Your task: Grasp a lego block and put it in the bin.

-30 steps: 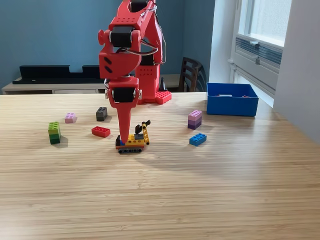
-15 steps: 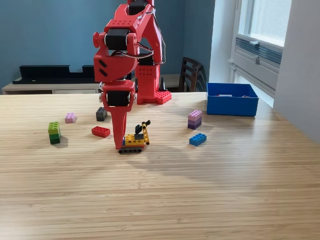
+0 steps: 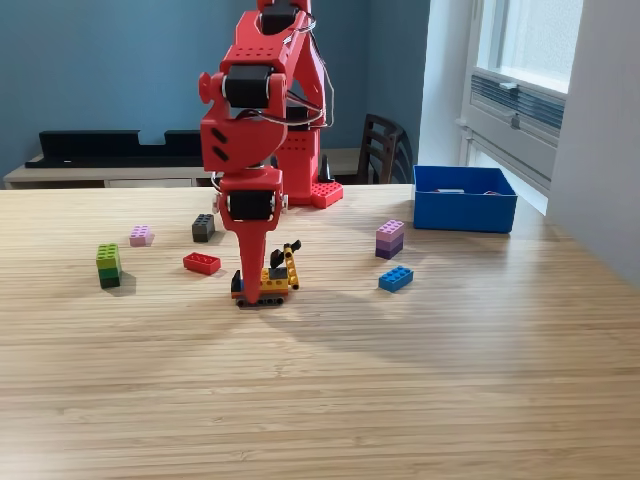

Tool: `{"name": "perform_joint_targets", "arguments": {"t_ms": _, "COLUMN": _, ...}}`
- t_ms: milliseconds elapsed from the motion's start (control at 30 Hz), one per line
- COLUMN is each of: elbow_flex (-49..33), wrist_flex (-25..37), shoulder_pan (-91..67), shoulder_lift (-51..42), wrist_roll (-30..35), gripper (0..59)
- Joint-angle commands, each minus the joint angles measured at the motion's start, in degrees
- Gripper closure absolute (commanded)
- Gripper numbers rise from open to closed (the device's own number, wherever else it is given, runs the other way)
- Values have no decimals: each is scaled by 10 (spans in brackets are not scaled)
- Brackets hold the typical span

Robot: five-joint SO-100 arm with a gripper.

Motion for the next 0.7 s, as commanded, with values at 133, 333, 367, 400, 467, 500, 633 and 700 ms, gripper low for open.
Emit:
{"name": "perform_joint_targets", "arguments": {"t_ms": 133, "elbow_flex": -38, "wrist_flex": 1, "shoulder_pan": -14, "shoulder_lift": 13, "wrist_roll": 11, "gripper": 438}}
{"name": "perform_joint_targets", "arguments": {"t_ms": 333, "elbow_flex": -42, "wrist_flex": 1, "shoulder_pan": -16, "shoulder_lift": 13, "wrist_roll": 17, "gripper": 546}}
{"name": "perform_joint_targets", "arguments": {"t_ms": 367, "elbow_flex": -43, "wrist_flex": 1, "shoulder_pan": -16, "shoulder_lift": 13, "wrist_roll": 18, "gripper": 562}}
{"name": "perform_joint_targets", "arguments": {"t_ms": 400, "elbow_flex": -44, "wrist_flex": 1, "shoulder_pan": -15, "shoulder_lift": 13, "wrist_roll": 18, "gripper": 571}}
{"name": "perform_joint_targets", "arguments": {"t_ms": 467, "elbow_flex": -45, "wrist_flex": 1, "shoulder_pan": -15, "shoulder_lift": 13, "wrist_roll": 19, "gripper": 586}}
{"name": "perform_joint_targets", "arguments": {"t_ms": 500, "elbow_flex": -46, "wrist_flex": 1, "shoulder_pan": -15, "shoulder_lift": 13, "wrist_roll": 22, "gripper": 586}}
{"name": "perform_joint_targets", "arguments": {"t_ms": 633, "elbow_flex": -58, "wrist_flex": 10, "shoulder_pan": -15, "shoulder_lift": 13, "wrist_roll": 33, "gripper": 586}}
{"name": "perform_joint_targets", "arguments": {"t_ms": 700, "elbow_flex": -73, "wrist_flex": 25, "shoulder_pan": -15, "shoulder_lift": 13, "wrist_roll": 40, "gripper": 586}}
